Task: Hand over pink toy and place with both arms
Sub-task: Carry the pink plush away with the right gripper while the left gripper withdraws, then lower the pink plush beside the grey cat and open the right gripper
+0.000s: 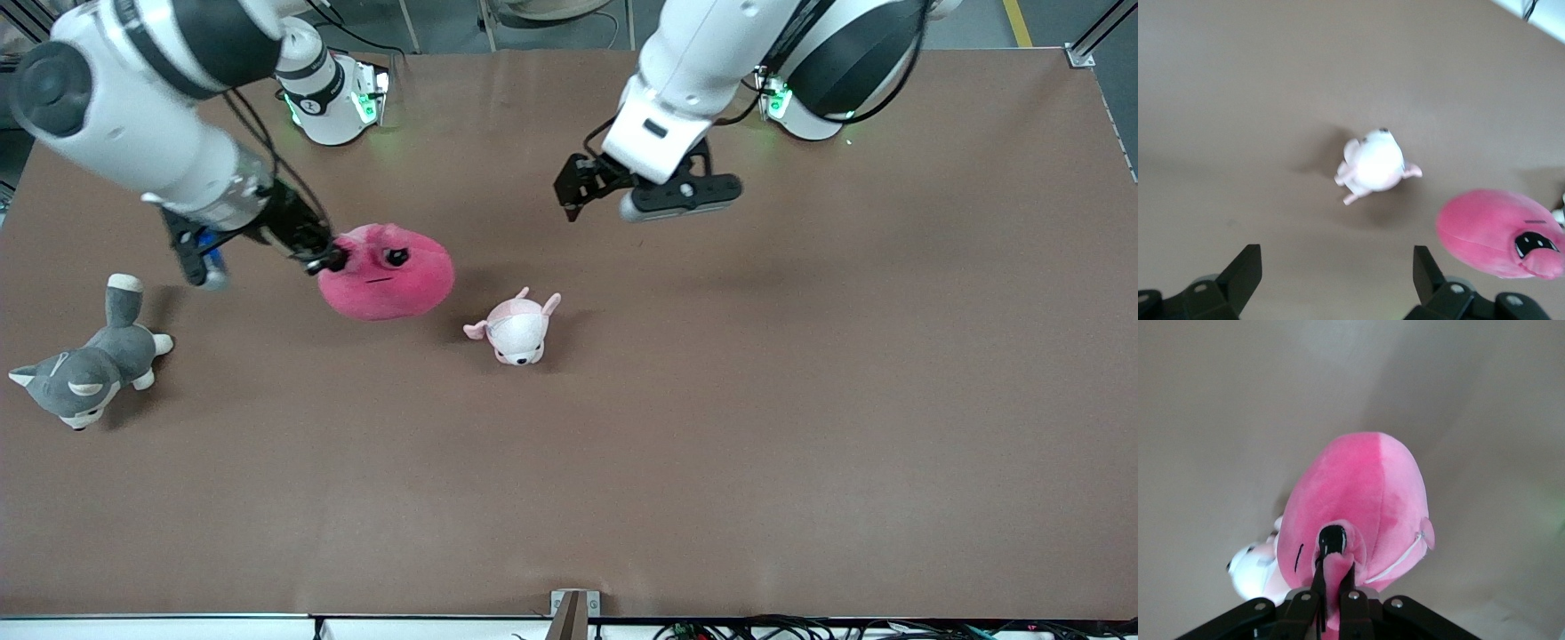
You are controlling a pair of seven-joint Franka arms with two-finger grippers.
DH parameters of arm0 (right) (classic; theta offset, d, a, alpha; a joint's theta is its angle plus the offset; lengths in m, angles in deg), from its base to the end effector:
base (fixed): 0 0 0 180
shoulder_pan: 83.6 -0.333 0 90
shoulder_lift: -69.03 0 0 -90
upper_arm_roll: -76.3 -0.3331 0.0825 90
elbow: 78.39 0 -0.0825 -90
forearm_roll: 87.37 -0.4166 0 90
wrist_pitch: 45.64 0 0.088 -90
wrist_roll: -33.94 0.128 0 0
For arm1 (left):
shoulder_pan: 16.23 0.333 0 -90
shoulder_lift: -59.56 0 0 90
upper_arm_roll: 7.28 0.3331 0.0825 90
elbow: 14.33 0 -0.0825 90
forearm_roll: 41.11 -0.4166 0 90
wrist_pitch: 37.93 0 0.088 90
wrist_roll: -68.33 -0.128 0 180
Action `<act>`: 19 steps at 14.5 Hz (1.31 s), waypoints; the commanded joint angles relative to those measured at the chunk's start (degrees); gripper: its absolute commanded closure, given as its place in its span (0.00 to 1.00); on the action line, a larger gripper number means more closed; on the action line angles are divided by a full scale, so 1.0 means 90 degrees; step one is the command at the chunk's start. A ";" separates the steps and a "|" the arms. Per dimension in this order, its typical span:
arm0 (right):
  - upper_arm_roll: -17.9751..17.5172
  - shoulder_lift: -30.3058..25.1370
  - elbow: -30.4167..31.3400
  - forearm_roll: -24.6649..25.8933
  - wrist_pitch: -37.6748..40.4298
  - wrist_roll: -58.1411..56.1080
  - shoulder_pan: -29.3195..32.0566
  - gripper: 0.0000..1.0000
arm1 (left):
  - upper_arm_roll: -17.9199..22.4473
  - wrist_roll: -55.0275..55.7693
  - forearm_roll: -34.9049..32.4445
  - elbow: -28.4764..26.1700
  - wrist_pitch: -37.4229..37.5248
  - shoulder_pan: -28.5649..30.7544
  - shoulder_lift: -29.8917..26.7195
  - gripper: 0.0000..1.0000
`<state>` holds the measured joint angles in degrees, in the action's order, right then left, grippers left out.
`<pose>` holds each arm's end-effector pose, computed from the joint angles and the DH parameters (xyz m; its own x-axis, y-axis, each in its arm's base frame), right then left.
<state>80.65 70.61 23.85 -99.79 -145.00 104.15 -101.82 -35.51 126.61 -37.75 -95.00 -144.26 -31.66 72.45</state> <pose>0.5711 0.1662 0.5124 0.5038 -0.8348 -0.2221 -0.8554 -0.5179 0.0065 0.5149 -0.4491 0.6075 0.9591 0.2828 -0.0115 0.2737 -0.9163 0.2925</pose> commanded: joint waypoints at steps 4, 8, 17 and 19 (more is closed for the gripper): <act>-0.0131 -0.0089 0.1303 -0.0105 -0.1009 -0.1745 0.1329 0.98 | 0.0002 -0.1824 -0.0129 -0.0070 0.1393 0.1165 -0.1069 0.00; -0.0141 0.0399 0.1677 -0.0541 -0.1372 -0.1815 0.1818 0.98 | 0.0002 -0.3289 -0.0129 -0.0080 0.2087 0.2229 -0.1392 0.00; -0.0141 0.1123 0.1580 -0.0721 -0.1675 -0.3532 0.2112 0.00 | 0.0002 -0.5606 -0.0051 -0.0129 0.2303 0.4087 -0.1393 0.00; -0.0141 0.1094 0.1249 -0.0371 -0.1597 -0.4078 0.2112 0.00 | 0.0002 -0.5607 -0.0051 -0.0119 0.2303 0.4116 -0.1344 0.00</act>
<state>80.13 81.05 37.49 -104.88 -159.95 71.45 -83.58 -34.85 76.91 -38.24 -95.74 -124.11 4.87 60.74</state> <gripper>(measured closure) 0.379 0.000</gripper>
